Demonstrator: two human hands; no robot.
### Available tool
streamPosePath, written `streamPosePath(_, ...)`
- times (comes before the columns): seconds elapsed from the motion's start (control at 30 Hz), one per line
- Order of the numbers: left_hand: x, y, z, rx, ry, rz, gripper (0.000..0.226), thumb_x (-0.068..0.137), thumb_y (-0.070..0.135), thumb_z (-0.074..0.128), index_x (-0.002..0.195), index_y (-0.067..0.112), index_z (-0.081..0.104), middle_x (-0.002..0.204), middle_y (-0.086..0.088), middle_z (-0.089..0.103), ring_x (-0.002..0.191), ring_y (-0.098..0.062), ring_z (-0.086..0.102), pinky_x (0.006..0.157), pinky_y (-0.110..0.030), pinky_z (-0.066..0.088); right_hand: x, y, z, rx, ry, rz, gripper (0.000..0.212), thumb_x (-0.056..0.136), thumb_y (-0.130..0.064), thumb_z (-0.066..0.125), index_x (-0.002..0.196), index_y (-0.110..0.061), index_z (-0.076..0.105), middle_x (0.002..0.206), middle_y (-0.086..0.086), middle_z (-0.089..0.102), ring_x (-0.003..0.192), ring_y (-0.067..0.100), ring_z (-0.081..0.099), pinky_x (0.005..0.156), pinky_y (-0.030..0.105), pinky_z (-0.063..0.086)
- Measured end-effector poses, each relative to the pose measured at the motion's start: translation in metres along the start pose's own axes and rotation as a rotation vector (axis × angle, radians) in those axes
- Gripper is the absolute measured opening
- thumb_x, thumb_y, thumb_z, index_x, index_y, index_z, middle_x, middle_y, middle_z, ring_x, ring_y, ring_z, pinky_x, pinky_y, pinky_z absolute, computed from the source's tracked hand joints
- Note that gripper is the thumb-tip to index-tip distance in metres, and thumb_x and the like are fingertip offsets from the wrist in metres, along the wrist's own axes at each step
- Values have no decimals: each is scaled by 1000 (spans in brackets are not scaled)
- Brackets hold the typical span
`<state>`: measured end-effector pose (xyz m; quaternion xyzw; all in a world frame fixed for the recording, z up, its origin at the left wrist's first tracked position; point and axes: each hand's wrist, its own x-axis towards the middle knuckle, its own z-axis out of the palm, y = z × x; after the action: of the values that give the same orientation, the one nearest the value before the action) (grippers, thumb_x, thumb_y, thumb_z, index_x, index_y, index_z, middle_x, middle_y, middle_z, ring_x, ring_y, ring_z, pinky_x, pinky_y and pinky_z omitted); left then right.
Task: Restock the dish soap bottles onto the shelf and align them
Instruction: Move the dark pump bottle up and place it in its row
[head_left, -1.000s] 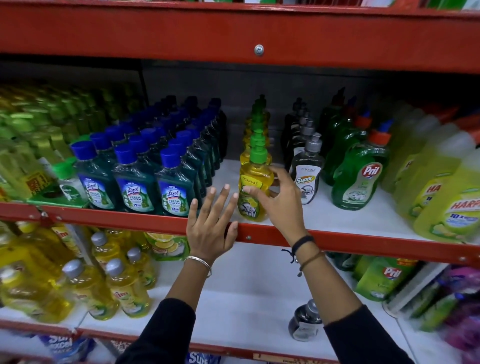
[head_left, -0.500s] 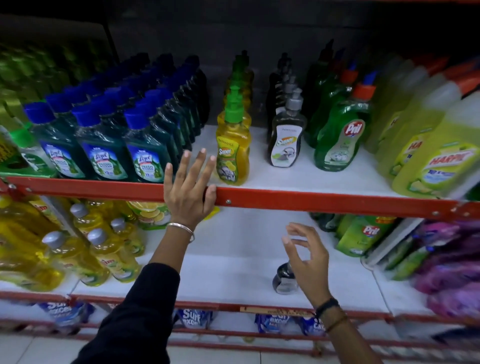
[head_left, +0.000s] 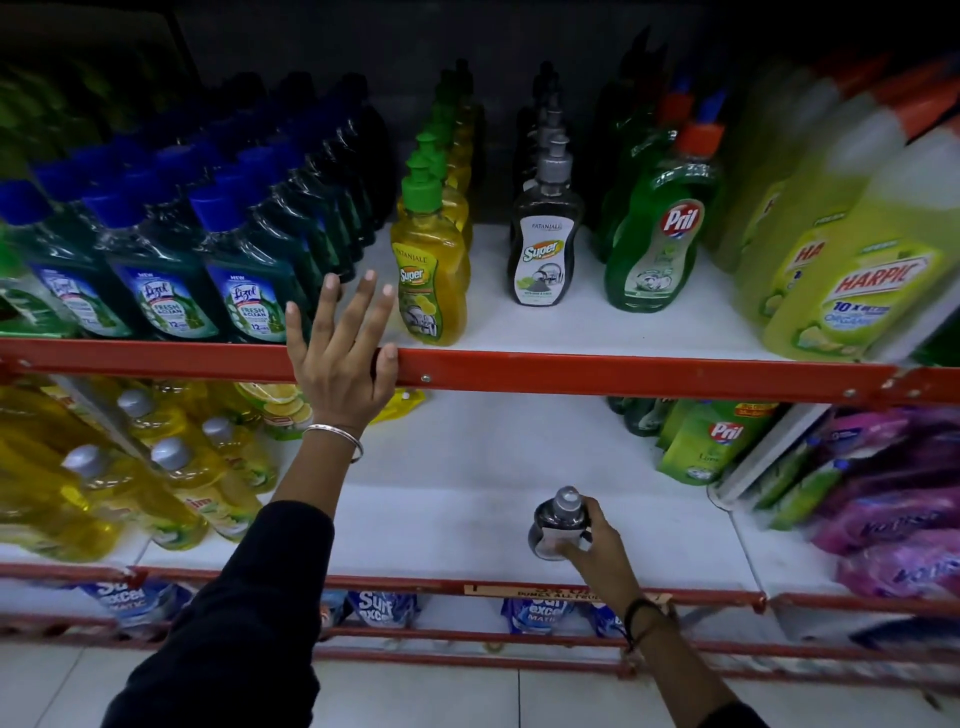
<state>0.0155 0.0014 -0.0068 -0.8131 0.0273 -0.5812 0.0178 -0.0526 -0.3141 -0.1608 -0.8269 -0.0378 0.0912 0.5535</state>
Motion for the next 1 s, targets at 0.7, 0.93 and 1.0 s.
streamPosePath(0.7,4,3,-11,-44,-132,-60,52,101,40,22,143,20,46,143,-2,53,142,-26,35,118,-50,10,-17,-230,-69,183,161,-509,48,56,-37,85,100,-32,65,96,-3,75,89,18,71,78,36,57)
streamPosePath(0.93,4,2,-9,-36,-90,-39,51,100,38,26,142,19,47,142,-1,53,140,-27,38,118,-50,13,24,-269,-78,170,336,-558,48,66,-20,84,108,-18,61,99,-11,70,87,-2,67,78,19,54)
streamPosePath(1.0,5,2,-8,-29,-72,-37,51,100,39,26,141,19,48,141,-2,54,140,-27,38,118,-49,13,42,-268,-75,177,353,-528,51,67,-21,84,112,-16,60,102,-5,71,92,7,69,85,31,57)
